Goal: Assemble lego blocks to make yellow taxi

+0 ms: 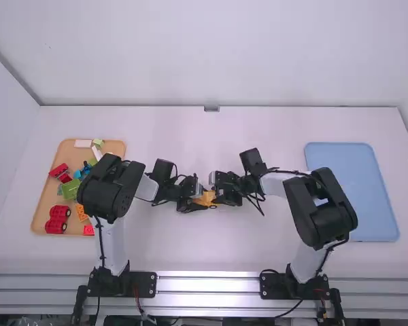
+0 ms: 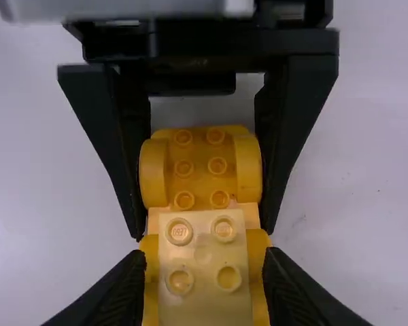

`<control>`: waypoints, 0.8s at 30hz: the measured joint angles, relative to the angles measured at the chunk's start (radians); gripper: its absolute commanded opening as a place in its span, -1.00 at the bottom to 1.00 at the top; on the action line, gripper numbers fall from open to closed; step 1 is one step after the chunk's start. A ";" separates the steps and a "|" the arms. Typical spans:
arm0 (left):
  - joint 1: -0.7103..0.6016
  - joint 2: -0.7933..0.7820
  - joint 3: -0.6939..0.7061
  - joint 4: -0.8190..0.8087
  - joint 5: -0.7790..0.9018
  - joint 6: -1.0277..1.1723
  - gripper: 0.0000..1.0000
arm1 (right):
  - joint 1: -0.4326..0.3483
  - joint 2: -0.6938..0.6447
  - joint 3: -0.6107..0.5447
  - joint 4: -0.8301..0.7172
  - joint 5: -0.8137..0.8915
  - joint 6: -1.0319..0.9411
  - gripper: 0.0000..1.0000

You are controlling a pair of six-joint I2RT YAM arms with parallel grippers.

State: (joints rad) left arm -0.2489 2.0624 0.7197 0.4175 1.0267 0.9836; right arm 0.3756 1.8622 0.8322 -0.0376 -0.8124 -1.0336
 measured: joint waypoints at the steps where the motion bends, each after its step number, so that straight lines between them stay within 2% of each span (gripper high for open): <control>1: 0.000 0.000 0.000 0.000 0.000 0.000 0.22 | -0.008 -0.019 0.000 0.001 -0.023 -0.014 -0.07; 3: 0.000 0.000 0.000 0.000 0.000 0.000 0.22 | -0.019 -0.041 0.000 0.001 -0.053 -0.028 -0.12; 5: 0.000 0.000 0.000 0.000 0.000 0.000 0.22 | -0.033 -0.076 0.001 0.003 -0.091 -0.046 -0.80; 7: 0.000 0.000 0.000 0.000 0.000 -0.001 0.23 | -0.036 -0.083 0.003 0.006 -0.093 -0.048 -1.00; 17: 0.000 0.000 0.000 0.001 0.000 0.002 0.22 | 0.045 0.008 0.015 0.011 0.036 0.025 -1.00; 24: 0.004 -0.002 0.000 0.006 -0.013 0.003 0.19 | 0.045 0.015 0.045 -0.042 0.064 0.000 -1.00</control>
State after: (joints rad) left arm -0.2451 2.0605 0.7200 0.4236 1.0134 0.9863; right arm 0.4206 1.8774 0.8768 -0.0799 -0.7486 -1.0340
